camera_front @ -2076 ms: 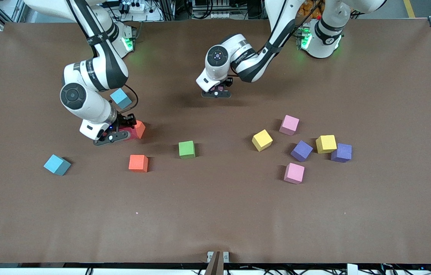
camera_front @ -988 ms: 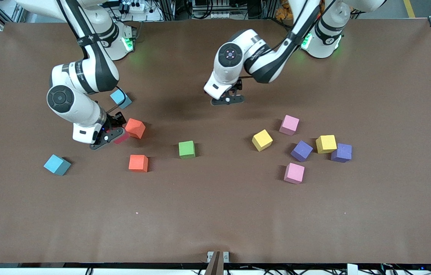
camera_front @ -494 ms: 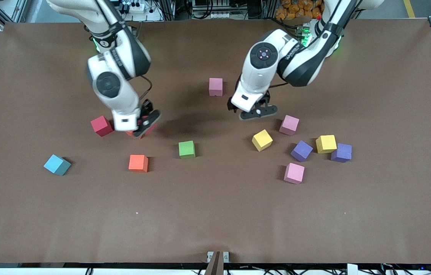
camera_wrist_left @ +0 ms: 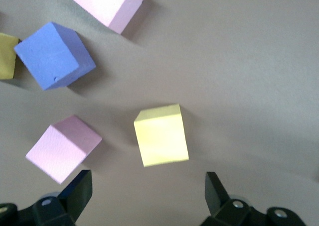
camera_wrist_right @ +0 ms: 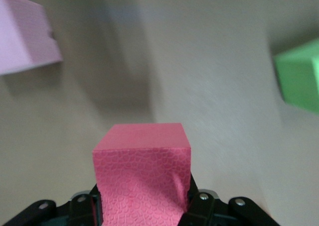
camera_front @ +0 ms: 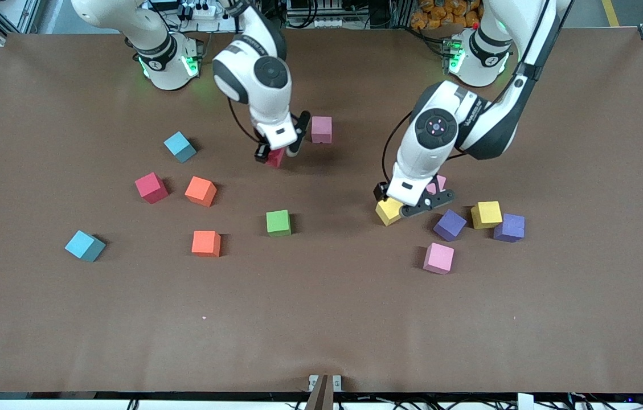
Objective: Form number 2 with 11 blocks
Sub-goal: 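Lower the red cube with the right gripper while the left gripper reaches the yellow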
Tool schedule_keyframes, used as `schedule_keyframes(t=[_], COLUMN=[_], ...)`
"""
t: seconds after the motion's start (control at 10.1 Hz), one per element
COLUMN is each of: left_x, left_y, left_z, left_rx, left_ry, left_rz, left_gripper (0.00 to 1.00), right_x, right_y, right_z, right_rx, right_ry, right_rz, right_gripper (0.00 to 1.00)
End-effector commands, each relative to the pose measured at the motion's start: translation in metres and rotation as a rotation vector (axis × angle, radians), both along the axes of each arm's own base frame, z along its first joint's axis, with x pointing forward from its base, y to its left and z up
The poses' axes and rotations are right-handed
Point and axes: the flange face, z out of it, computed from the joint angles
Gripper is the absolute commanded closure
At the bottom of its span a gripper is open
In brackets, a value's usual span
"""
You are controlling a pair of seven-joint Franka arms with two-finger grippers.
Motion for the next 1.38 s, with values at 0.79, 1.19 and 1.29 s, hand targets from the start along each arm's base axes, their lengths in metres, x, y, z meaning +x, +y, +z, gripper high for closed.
schedule_keyframes(t=[0.79, 1.19, 1.29], left_x=[0.024, 0.011, 0.011], left_y=[-0.006, -0.009, -0.010], left_z=[-0.085, -0.113, -0.117], left_rx=[0.026, 0.031, 0.029], left_ry=[0.047, 0.058, 0.054], left_rz=[0.085, 0.090, 0.096], left_gripper=[0.00, 0.00, 0.00], right_x=[-0.085, -0.087, -0.087], right_y=[0.032, 0.029, 0.029], right_z=[-0.034, -0.044, -0.046], right_rx=[0.096, 0.129, 0.127], right_ry=[0.003, 0.017, 0.018], right_rz=[0.211, 0.161, 0.158], right_gripper=[0.75, 0.75, 0.75])
